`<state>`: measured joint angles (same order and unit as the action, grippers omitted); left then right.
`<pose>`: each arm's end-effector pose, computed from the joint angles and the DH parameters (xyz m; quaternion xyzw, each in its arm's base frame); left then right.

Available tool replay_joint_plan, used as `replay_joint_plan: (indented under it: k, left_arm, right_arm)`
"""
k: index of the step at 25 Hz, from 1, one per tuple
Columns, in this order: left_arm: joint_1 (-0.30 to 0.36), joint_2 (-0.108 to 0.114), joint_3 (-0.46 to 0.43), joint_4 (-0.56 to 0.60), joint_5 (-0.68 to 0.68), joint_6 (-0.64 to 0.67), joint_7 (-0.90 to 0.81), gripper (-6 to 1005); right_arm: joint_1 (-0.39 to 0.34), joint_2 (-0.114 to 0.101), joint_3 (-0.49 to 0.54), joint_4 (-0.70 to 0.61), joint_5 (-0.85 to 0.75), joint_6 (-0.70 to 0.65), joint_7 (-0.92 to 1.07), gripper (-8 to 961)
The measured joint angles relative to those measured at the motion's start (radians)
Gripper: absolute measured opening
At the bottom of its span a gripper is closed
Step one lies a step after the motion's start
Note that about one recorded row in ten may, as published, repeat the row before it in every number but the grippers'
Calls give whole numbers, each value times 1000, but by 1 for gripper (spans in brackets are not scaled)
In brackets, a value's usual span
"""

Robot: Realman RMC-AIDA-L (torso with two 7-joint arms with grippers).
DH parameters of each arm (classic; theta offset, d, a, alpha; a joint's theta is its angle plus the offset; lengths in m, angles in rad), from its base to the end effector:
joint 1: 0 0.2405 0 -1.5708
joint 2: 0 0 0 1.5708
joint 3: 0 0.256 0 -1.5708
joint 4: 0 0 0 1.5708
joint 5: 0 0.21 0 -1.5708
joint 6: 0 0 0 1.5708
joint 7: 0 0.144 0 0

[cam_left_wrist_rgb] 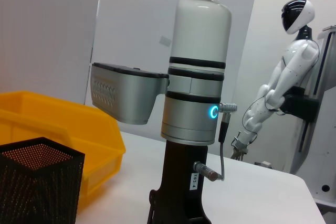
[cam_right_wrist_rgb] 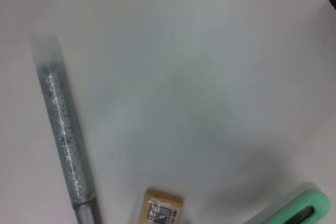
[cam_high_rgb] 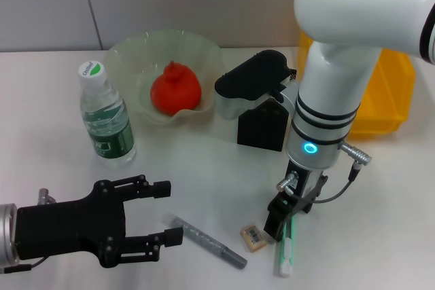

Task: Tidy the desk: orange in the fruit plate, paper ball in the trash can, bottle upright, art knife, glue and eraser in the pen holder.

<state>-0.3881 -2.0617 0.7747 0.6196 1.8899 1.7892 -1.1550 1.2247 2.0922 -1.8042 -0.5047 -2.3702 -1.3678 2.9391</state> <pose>-0.2751 0.2668 -0.0004 -0.9412 -0.1363 -0.3019 0.0664 0.1306 0.3728 -0.1040 -0.8490 0.3793 -0.3475 0.1207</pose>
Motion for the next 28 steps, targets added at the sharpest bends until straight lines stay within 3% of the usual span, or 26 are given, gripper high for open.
replay_joint_plan:
  k: [24,28]
  left_arm:
    - [-3,0,-2,0,0,1,0,778]
    - [-3,0,-2,0,0,1,0,777]
  right_arm:
    - [-1,0,-1,0,0,-3,0,643]
    - [-1,0,-1,0,0,-4,0,526]
